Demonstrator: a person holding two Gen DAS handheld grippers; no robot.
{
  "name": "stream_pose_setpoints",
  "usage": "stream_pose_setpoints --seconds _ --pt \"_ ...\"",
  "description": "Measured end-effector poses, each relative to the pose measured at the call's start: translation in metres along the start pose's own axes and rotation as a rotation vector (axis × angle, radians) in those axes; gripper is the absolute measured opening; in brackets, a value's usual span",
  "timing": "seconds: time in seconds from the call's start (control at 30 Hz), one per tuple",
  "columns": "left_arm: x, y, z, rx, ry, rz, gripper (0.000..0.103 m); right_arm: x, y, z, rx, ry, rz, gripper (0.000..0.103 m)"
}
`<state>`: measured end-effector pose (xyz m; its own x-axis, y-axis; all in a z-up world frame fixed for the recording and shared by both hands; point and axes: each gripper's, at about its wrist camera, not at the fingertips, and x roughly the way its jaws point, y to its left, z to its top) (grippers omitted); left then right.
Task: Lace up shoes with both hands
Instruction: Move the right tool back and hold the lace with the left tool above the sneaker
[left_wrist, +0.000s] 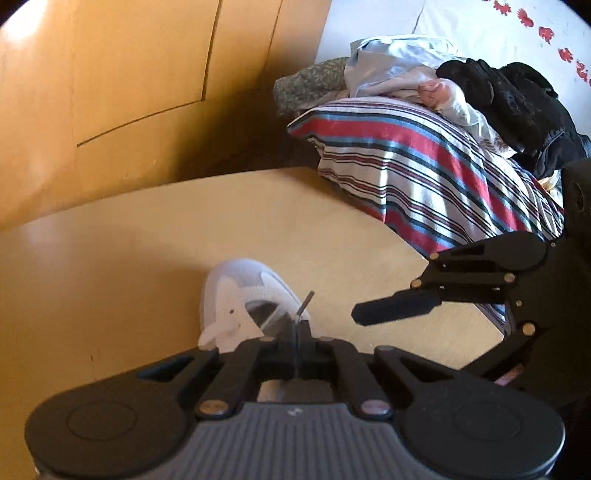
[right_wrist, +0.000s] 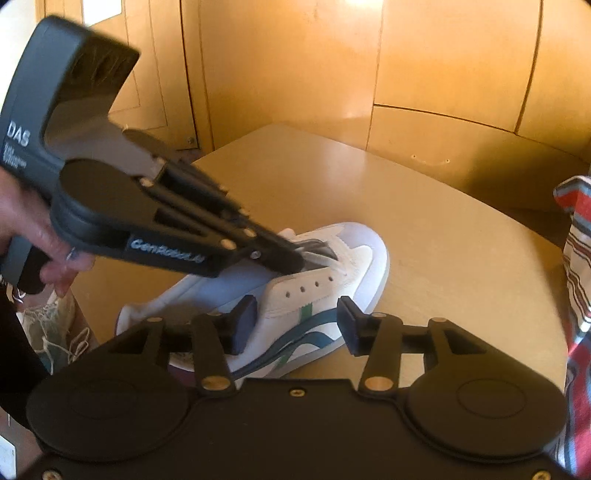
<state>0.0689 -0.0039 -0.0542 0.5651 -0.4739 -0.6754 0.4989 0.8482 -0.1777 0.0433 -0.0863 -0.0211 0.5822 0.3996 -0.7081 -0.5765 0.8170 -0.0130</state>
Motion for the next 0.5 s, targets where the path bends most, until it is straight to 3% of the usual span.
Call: stream_pose_setpoints --seconds 0.23,0.5 --pt "0.01 -0.012 -0.004 0.069 0.059 0.067 0.001 -0.003 -0.004 -0.005 0.025 -0.008 0.012 0.048" --pt "0.013 -0.011 -0.005 0.078 0.085 0.099 0.003 0.008 -0.016 -0.002 0.038 -0.004 0.017 0.05"
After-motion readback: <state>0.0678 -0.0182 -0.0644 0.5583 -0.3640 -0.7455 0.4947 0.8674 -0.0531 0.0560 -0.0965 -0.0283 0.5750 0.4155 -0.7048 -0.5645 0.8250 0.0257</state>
